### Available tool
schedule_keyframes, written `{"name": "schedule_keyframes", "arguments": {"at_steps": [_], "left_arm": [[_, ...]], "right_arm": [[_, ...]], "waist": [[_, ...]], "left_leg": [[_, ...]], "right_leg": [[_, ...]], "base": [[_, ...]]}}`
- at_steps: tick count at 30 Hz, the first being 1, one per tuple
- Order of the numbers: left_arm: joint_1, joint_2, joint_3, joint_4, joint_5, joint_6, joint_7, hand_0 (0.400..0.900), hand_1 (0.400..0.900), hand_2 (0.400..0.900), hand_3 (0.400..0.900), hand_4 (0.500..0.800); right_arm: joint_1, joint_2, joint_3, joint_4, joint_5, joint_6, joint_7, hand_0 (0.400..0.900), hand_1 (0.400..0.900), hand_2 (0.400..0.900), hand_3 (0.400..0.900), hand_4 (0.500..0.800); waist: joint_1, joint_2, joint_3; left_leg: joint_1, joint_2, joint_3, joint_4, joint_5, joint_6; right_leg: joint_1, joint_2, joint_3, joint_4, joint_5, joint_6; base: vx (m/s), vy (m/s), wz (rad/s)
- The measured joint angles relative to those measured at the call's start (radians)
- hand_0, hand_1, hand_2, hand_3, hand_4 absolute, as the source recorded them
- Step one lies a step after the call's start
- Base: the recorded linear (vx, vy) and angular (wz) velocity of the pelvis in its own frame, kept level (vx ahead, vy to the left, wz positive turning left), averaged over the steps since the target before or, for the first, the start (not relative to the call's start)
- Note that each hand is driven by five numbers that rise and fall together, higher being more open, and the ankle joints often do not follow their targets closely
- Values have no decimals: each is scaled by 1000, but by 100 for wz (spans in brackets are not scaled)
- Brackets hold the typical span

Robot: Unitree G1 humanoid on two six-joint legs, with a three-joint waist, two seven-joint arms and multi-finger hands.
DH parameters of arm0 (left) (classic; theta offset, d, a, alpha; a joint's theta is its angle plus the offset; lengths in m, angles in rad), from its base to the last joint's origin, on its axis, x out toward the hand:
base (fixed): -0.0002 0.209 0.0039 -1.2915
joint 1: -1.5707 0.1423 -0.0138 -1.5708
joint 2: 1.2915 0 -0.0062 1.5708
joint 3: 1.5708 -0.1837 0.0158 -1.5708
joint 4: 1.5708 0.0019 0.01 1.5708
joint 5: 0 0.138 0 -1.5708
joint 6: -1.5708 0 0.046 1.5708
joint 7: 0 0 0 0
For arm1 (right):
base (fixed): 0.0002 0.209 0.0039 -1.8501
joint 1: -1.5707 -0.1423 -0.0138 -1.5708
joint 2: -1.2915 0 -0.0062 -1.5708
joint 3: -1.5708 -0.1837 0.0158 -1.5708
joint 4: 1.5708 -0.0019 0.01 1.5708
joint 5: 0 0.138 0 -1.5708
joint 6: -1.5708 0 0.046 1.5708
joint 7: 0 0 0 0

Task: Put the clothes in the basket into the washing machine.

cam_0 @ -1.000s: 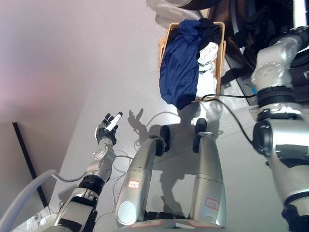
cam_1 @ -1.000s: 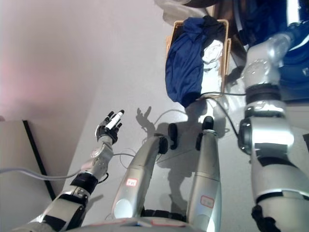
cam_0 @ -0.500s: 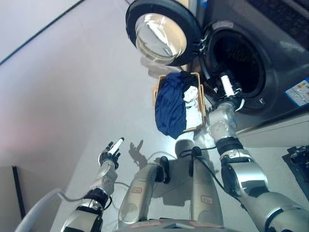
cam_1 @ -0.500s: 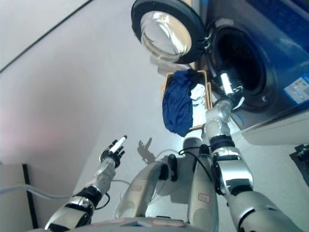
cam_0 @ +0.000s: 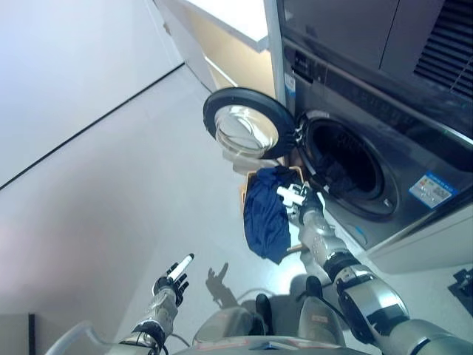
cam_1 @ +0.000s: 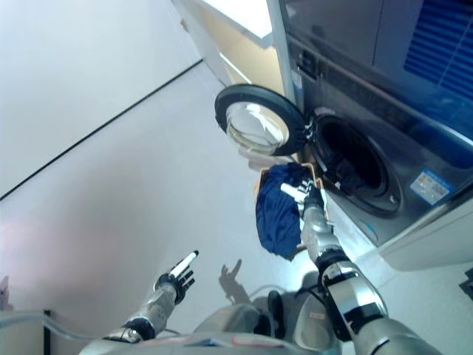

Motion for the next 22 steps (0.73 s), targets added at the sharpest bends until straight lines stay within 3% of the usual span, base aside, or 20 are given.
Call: {"name": "schedule_keyframes", "arguments": {"at_steps": [4, 7, 11, 16, 22], "left_arm": [[16, 3, 21, 42, 60, 6, -1, 900, 900, 900, 900, 800], [19, 6, 19, 59, 117, 8, -1, 900, 900, 900, 900, 800], [25, 6, 20, 77, 186, 11, 2, 900, 900, 900, 900, 800], [40, 27, 28, 118, 232, 27, 28, 900, 900, 900, 900, 800], [76, 44, 62, 132, 233, 39, 39, 900, 900, 900, 900, 800]], "right_arm": [[76, 0, 39, 44, -121, 21, 26, 900, 900, 900, 900, 800], [142, -8, 46, 85, -223, 37, 28, 900, 900, 900, 900, 800], [179, -34, 40, 165, -376, 65, 2, 900, 900, 900, 900, 800], [218, -32, -11, 243, -399, 93, -24, 900, 900, 900, 900, 800], [295, -29, -75, 261, -397, 95, -19, 900, 900, 900, 900, 800]], "waist": [[-8, -36, -61], [-9, -88, -88], [-9, -128, -96], [-7, -184, -95], [10, -215, -102]], "left_leg": [[35, 9, -19, -92, 39, -9], [57, 12, -40, -153, 67, -18], [75, 17, -51, -196, 86, -20], [101, 25, -63, -213, 94, -25], [123, 28, -68, -220, 91, -33]], "right_leg": [[65, 14, -28, -134, 53, -5], [113, 22, -51, -235, 95, -10], [116, 28, -62, -235, 96, -11], [140, 33, -76, -239, 96, -11], [163, 34, -82, -240, 92, -16]], "base": [[40, -18, 15], [64, 16, 13], [72, 16, 16], [96, 23, 7], [64, 18, 3]]}}
